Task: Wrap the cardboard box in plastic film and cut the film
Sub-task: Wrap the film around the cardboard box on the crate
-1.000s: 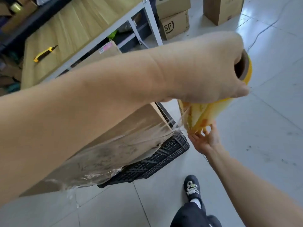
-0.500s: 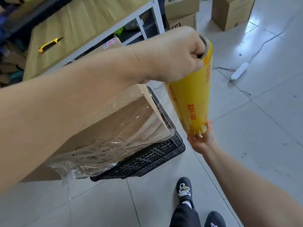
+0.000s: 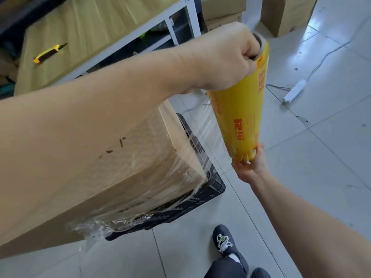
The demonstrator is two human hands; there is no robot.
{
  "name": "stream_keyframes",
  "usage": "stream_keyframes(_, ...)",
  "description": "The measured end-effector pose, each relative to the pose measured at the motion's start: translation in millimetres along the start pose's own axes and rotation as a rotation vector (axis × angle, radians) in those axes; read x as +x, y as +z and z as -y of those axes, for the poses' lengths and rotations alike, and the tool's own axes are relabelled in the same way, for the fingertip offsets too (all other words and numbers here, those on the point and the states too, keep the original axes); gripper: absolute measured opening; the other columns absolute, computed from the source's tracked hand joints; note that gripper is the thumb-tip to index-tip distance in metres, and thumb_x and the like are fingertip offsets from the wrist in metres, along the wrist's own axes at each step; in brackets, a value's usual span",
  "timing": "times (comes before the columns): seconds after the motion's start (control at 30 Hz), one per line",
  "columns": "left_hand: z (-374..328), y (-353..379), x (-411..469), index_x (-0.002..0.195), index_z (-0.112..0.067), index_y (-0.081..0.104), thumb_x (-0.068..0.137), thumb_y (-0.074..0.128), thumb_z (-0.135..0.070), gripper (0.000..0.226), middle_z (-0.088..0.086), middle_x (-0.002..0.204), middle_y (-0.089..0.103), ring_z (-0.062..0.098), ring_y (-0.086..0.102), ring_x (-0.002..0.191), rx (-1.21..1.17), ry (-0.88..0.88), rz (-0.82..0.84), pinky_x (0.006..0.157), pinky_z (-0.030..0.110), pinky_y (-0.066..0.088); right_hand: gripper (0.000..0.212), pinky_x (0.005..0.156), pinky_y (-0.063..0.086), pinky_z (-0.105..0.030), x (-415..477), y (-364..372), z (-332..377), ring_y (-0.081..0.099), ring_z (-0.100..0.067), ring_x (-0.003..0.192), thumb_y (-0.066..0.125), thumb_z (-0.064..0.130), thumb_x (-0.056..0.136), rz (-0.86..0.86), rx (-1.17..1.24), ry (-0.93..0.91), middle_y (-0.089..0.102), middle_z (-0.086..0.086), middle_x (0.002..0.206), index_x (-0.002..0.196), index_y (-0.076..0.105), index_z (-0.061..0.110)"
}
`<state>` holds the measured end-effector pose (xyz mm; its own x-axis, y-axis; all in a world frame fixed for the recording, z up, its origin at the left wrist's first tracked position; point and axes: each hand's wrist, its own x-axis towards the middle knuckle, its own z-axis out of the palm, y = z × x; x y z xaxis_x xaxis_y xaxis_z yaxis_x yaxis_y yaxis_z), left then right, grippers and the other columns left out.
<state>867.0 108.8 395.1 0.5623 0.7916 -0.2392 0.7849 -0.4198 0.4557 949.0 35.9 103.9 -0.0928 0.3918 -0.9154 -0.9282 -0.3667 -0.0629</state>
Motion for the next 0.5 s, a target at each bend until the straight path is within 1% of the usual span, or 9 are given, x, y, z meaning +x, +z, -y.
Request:
stream_keyframes(0.13,10,-8,17,0.065,-0.016,0.042,0.095,0.045,-0.008,0.032,-0.001,0.061,0.033,0.019,0.036,0.061,0.001,0.001,-0.005,0.061,0.033,0.035,0.090,0.111,0.035,-0.035,9,18,5,0.040,-0.027,0.134,0.051,0.075,0.077,0.002,-0.012,0.002,0.041,-0.012,0.146,0.139,0.037,0.011)
stream_keyframes(0.2,15,-13,23,0.068,-0.015,0.045,0.096,0.044,-0.009,0.029,-0.001,0.061,0.033,0.019,0.035,0.059,-0.006,-0.003,-0.004,0.059,0.032,0.035,0.093,0.112,0.034,-0.036,14,25,5,0.040,-0.028,0.135,0.053,0.074,0.076,0.005,-0.021,0.011,0.041,-0.013,0.146,0.141,0.035,0.010)
stream_keyframes(0.3,23,-19,29,0.067,-0.014,0.045,0.096,0.044,-0.008,0.029,-0.001,0.060,0.031,0.018,0.034,0.057,0.001,-0.018,-0.011,0.059,0.032,0.034,0.089,0.111,0.034,-0.038,21,35,6,0.043,-0.028,0.132,0.055,0.072,0.076,0.014,-0.032,0.025,0.044,-0.013,0.143,0.139,0.038,0.011)
stream_keyframes(0.37,30,-23,32,0.073,-0.006,0.051,0.096,0.044,-0.007,0.024,0.000,0.060,0.032,0.016,0.033,0.055,0.010,-0.046,-0.022,0.057,0.031,0.034,0.086,0.107,0.040,-0.037,28,40,7,0.049,-0.027,0.125,0.057,0.071,0.076,0.024,-0.041,0.038,0.048,-0.012,0.138,0.137,0.040,0.012)
stream_keyframes(0.4,34,-24,33,0.079,0.001,0.055,0.096,0.044,-0.006,0.021,0.002,0.061,0.034,0.016,0.035,0.056,0.011,-0.063,-0.028,0.058,0.031,0.034,0.086,0.099,0.048,-0.034,31,44,7,0.054,-0.026,0.118,0.058,0.071,0.075,0.025,-0.047,0.050,0.051,-0.011,0.134,0.136,0.041,0.013)
stream_keyframes(0.43,39,-26,33,0.086,0.006,0.057,0.096,0.044,-0.006,0.021,0.008,0.064,0.038,0.018,0.037,0.058,0.007,-0.078,-0.037,0.058,0.033,0.036,0.085,0.084,0.056,-0.032,34,48,7,0.058,-0.024,0.106,0.059,0.072,0.075,0.026,-0.057,0.061,0.054,-0.010,0.128,0.135,0.042,0.014)
stream_keyframes(0.47,44,-28,33,0.091,0.010,0.058,0.094,0.044,-0.007,0.022,0.015,0.068,0.043,0.021,0.040,0.061,-0.001,-0.090,-0.045,0.059,0.037,0.038,0.084,0.067,0.059,-0.029,36,52,7,0.060,-0.022,0.093,0.059,0.071,0.075,0.032,-0.071,0.075,0.057,-0.009,0.118,0.134,0.044,0.014)
stream_keyframes(0.5,48,-29,33,0.095,0.011,0.059,0.092,0.044,-0.009,0.025,0.021,0.073,0.050,0.025,0.045,0.064,-0.011,-0.101,-0.054,0.061,0.041,0.043,0.082,0.056,0.057,-0.028,38,56,7,0.061,-0.021,0.083,0.059,0.070,0.075,0.035,-0.086,0.093,0.059,-0.009,0.109,0.132,0.045,0.013)
